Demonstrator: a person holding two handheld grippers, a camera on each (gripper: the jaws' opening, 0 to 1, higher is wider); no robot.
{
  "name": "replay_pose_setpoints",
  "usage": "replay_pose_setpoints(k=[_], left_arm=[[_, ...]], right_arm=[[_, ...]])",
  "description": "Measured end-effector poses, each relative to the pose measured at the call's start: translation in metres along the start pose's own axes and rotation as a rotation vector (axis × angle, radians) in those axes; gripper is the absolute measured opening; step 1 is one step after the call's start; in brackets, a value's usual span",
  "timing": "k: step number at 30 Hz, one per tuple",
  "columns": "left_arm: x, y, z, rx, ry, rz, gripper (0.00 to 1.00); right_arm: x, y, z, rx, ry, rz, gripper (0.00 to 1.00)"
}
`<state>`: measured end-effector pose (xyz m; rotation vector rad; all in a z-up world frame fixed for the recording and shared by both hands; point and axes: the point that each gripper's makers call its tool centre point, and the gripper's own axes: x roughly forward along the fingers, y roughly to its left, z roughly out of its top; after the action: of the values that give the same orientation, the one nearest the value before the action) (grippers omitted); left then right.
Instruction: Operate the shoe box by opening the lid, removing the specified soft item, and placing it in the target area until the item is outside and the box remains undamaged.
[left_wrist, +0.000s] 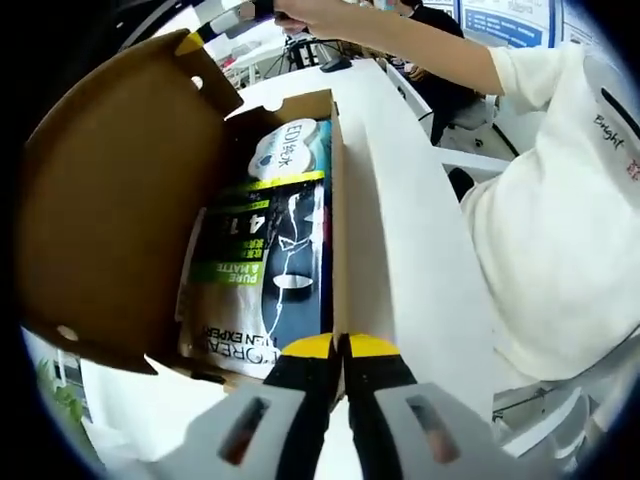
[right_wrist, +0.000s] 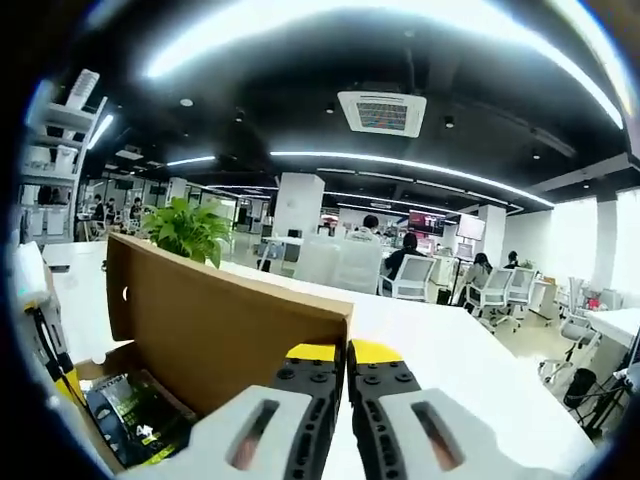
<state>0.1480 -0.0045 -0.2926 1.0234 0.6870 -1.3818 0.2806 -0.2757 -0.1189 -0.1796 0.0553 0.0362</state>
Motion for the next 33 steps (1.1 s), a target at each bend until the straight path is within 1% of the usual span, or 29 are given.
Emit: replay_pose_setpoints(k=[2, 5, 6, 10, 11, 12, 14, 15, 19, 22, 26, 29, 33], left_arm=[[0.000, 0.000, 0.000, 0.002, 0.007, 0.002, 0.02], [0.000, 0.001, -0.001, -0.001, 0.007, -0.004, 0.02], [0.000, 0.000, -0.001, -0.004, 0.008, -0.004, 0.02], [0.000, 0.000, -0.001, 0.000, -0.002, -0.003, 0.02], [0.000, 0.000, -0.001, -0.005, -0.008, -0.006, 0.02], [0.000, 0.000, -0.001, -0.006, -0.009, -0.007, 0.02], [0.000, 0.000, 0.000, -0.008, -0.010, -0.009, 0.02], [0.000, 0.000, 0.000, -0.007, -0.006, -0.010, 0.02], [0.000, 0.000, 0.000, 0.002, -0.001, -0.005, 0.02], [0.000, 0.000, 0.000, 0.011, -0.001, 0.002, 0.02], [0.000, 0.000, 0.000, 0.015, 0.002, 0.005, 0.02], [0.000, 0.000, 0.000, 0.014, 0.005, 0.003, 0.02], [0.000, 0.000, 0.000, 0.011, 0.000, 0.002, 0.02]], right_arm=[[0.001, 0.000, 0.000, -0.024, -0.004, -0.008, 0.00], [0.004, -0.001, 0.000, -0.013, 0.015, -0.001, 0.00], [0.005, -0.001, 0.000, -0.022, 0.020, 0.001, 0.00], [0.008, -0.001, -0.001, -0.107, 0.016, -0.016, 0.00], [0.009, 0.000, -0.001, -0.113, 0.020, -0.016, 0.00], [0.009, -0.001, -0.001, -0.108, 0.023, -0.015, 0.00], [0.011, -0.002, -0.001, -0.052, 0.039, 0.005, 0.00], [0.012, -0.003, -0.002, -0.042, 0.041, 0.011, 0.00], [0.015, -0.002, -0.002, -0.054, 0.048, 0.012, 0.00], [0.018, -0.001, -0.003, -0.102, 0.051, 0.001, 0.00], [0.021, -0.003, -0.003, -0.108, 0.062, 0.005, 0.01], [0.024, -0.003, -0.003, -0.101, 0.081, 0.008, 0.01], [0.029, -0.004, -0.005, -0.051, 0.104, 0.017, 0.00]])
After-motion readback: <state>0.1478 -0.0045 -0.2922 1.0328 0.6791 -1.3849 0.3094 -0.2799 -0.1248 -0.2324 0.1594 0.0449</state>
